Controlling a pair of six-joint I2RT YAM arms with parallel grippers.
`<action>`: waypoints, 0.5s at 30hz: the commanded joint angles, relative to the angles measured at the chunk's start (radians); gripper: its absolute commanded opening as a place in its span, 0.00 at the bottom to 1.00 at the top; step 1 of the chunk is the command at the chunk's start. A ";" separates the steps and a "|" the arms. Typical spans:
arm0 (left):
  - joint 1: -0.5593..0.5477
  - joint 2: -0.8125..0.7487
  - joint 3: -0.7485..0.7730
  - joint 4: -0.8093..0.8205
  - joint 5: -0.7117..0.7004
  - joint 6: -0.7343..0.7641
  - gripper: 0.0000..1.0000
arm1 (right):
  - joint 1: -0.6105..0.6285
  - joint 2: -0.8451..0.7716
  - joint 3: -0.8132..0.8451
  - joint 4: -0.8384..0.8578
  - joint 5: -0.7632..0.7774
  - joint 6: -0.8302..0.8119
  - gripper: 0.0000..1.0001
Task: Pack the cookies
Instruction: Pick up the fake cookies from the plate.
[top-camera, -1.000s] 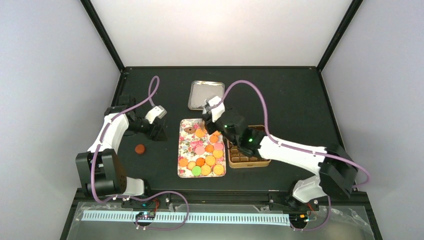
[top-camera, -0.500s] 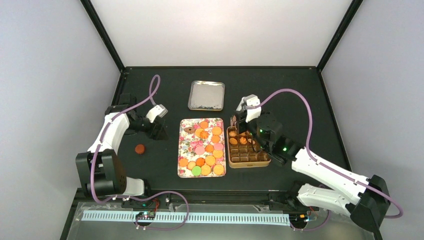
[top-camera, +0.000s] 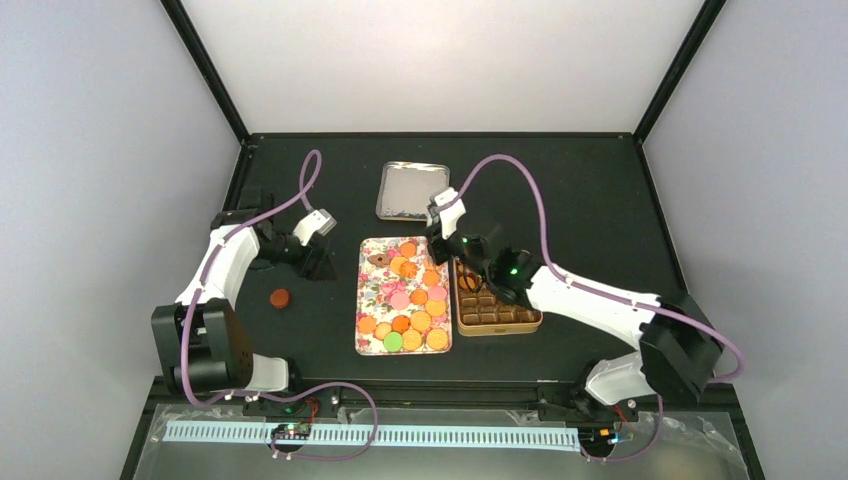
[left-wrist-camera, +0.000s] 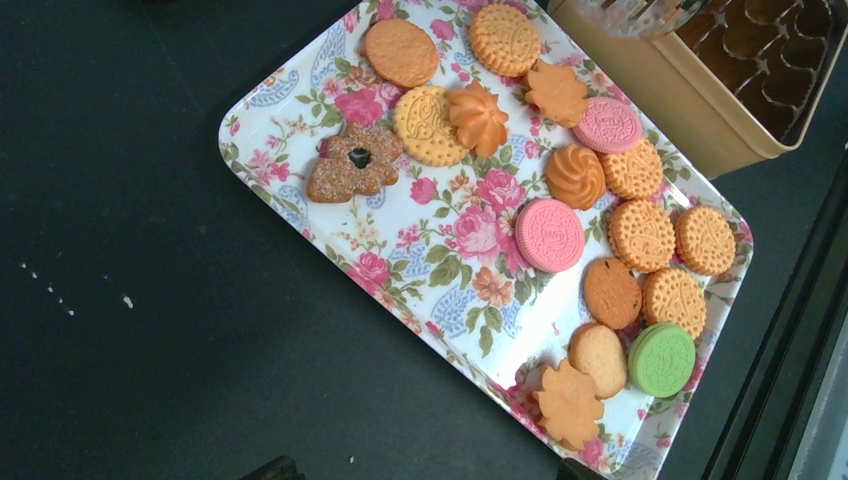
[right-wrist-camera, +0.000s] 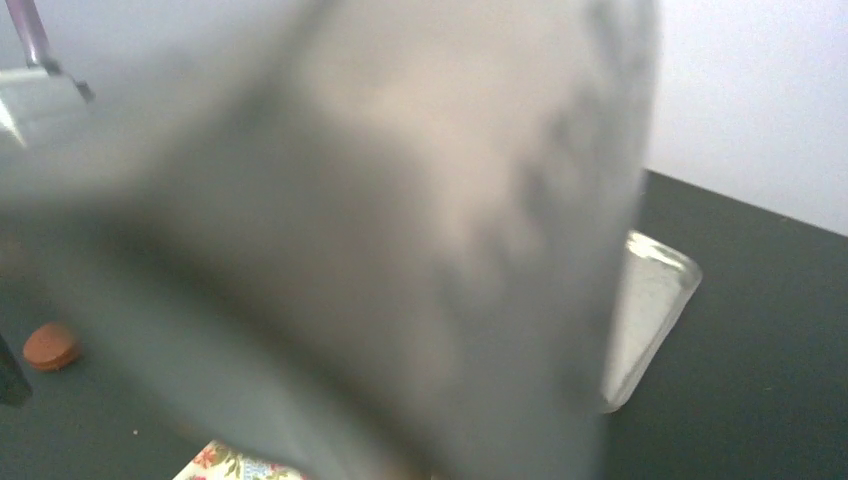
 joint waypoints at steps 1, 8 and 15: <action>-0.004 -0.018 0.036 -0.012 0.011 0.013 0.68 | 0.016 0.061 0.032 0.088 -0.020 0.021 0.18; -0.004 -0.029 0.039 -0.009 0.008 0.011 0.68 | 0.040 0.125 0.019 0.119 0.042 0.014 0.25; -0.005 -0.029 0.034 -0.008 0.005 0.013 0.68 | 0.043 0.129 -0.023 0.127 0.067 0.022 0.31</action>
